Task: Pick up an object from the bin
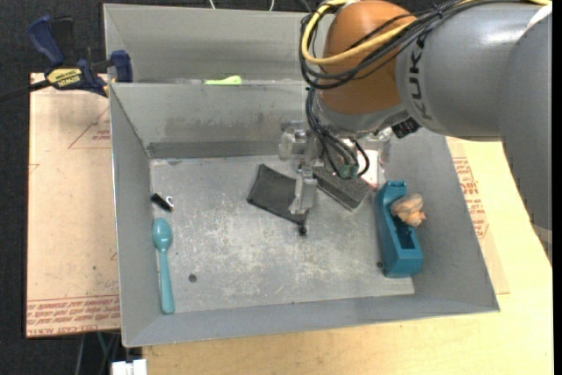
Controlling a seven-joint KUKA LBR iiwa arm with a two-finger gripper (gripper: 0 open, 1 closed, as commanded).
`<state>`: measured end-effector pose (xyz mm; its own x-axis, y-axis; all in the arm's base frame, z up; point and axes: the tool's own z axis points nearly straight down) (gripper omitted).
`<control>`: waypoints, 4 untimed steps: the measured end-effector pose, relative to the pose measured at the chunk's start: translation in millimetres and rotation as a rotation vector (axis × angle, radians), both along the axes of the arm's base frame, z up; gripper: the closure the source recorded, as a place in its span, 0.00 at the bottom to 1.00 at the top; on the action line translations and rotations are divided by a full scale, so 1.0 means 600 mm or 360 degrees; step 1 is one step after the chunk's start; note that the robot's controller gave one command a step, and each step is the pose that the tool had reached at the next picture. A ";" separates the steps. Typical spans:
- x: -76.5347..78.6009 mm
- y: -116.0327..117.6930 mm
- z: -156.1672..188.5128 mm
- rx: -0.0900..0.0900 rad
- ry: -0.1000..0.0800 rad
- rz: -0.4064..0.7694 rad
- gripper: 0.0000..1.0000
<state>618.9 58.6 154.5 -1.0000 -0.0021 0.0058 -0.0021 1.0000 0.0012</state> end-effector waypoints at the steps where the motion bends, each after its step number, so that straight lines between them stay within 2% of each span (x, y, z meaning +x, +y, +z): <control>1: 0.003 -0.001 0.008 0.0001 -0.0012 -0.0002 0.00; 2: 0.026 -0.044 -0.106 0.0002 -0.0018 0.0039 0.00; 3: 0.061 -0.095 -0.137 0.0008 -0.0040 -0.0140 1.00; 4: 0.061 -0.095 -0.137 0.0008 -0.0040 -0.0140 1.00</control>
Offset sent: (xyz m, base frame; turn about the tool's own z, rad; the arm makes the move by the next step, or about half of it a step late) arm 0.0161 -0.0337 -0.0845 -0.0323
